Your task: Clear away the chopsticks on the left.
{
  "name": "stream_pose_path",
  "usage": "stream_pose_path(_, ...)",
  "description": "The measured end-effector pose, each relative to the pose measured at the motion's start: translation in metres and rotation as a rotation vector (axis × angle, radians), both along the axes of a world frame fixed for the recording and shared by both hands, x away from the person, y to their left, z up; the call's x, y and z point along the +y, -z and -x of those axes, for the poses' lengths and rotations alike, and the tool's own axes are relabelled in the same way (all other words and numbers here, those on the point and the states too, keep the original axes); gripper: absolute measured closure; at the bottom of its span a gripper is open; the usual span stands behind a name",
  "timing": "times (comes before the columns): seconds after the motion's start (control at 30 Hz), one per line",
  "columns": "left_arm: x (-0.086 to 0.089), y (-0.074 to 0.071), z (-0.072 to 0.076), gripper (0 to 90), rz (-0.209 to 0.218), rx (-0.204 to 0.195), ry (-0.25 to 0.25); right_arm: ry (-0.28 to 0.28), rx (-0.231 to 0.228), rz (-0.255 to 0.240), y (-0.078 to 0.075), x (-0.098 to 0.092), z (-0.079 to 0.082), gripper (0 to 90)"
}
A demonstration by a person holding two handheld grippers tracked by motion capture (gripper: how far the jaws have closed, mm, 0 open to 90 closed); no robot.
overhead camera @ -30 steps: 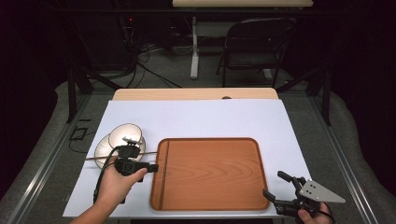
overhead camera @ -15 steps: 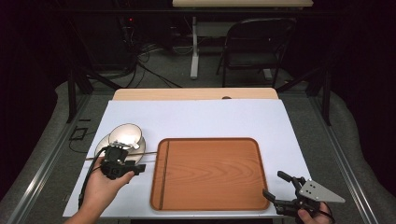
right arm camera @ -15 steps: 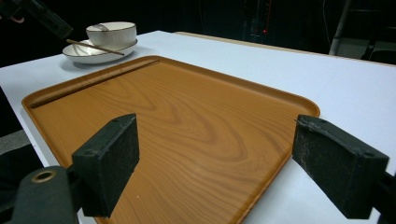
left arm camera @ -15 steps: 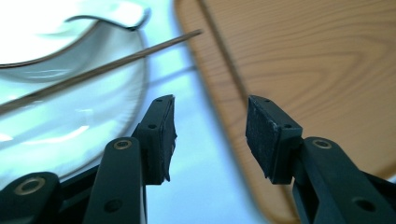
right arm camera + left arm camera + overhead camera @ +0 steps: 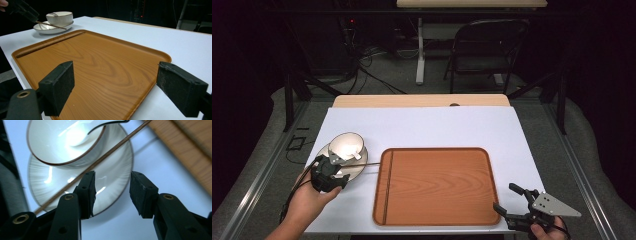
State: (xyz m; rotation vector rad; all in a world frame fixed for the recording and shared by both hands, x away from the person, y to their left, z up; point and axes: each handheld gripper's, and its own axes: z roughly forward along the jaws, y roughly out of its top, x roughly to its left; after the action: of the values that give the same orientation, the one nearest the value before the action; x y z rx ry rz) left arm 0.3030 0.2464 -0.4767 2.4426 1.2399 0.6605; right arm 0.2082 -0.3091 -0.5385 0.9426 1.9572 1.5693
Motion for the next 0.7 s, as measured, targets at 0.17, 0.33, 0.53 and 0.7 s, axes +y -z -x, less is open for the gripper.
stream_pose_path(0.17,0.007,0.003,0.000,56.9,-0.081,-0.033,0.066,0.000,-0.001,0.004,0.000,0.000,-0.001,14.3)
stream_pose_path(0.33,0.015,0.004,0.001,61.2,-0.199,-0.069,0.172,-0.001,-0.001,0.004,0.000,0.000,-0.001,14.3)
stream_pose_path(0.53,0.025,0.008,0.002,62.6,-0.308,-0.109,0.263,-0.001,-0.001,0.004,0.000,0.000,-0.001,14.3)
stream_pose_path(0.7,0.036,0.012,0.002,64.1,-0.325,-0.145,0.304,0.000,-0.001,0.004,0.000,0.000,-0.001,14.3)
